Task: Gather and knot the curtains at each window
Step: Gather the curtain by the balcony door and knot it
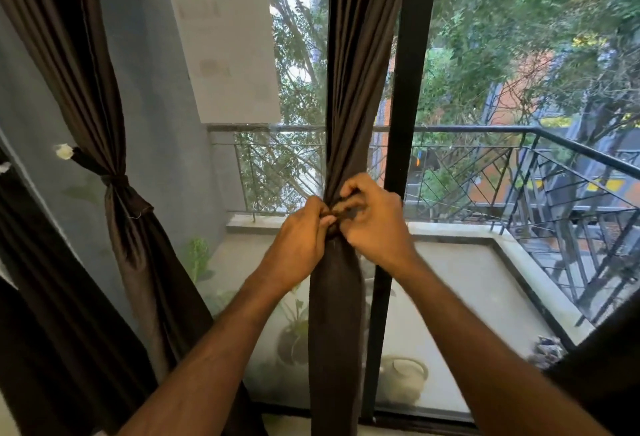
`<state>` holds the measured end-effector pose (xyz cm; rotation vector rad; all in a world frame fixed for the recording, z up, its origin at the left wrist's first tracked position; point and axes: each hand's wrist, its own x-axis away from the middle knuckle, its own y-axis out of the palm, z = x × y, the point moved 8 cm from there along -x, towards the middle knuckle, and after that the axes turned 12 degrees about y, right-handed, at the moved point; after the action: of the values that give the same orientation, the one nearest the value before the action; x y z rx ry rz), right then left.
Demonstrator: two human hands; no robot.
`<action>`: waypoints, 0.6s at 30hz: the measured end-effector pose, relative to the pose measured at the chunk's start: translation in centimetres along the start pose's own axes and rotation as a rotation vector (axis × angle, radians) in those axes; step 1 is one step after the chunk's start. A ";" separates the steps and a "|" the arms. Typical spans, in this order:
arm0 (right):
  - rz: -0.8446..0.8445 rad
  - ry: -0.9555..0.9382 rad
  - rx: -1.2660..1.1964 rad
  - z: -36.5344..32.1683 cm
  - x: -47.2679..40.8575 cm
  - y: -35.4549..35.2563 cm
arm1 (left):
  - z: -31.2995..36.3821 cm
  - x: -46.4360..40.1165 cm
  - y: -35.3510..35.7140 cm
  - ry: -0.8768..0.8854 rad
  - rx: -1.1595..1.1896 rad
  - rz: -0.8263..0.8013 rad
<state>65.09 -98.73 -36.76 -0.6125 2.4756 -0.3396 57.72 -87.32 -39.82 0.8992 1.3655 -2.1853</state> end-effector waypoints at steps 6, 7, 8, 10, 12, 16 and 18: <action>0.248 0.048 -0.059 3.2 3.9 -0.4 | -2.2 0.1 1.0 -0.162 0.106 -0.143; 0.173 0.067 -0.034 3.5 4.3 0.7 | -2.0 -0.1 1.3 -0.180 0.190 -0.178; 0.129 0.094 -0.014 3.8 4.7 1.4 | -1.9 -0.2 1.6 -0.207 0.279 -0.208; 0.112 0.187 0.045 4.6 4.8 1.8 | -1.7 -0.1 1.9 -0.294 0.459 -0.217; 0.095 0.285 0.116 5.3 4.5 1.6 | -2.2 0.4 2.1 -0.405 0.639 -0.168; 0.050 0.305 0.139 5.3 5.1 2.1 | -2.3 0.6 2.1 -0.448 0.673 -0.148; 0.024 0.306 0.095 4.7 5.1 2.2 | -1.7 0.2 1.8 -0.403 0.612 -0.159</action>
<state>63.28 -99.80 -43.73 -0.5239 2.7348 -0.5752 59.28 -86.60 -41.65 0.4916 0.5992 -2.7754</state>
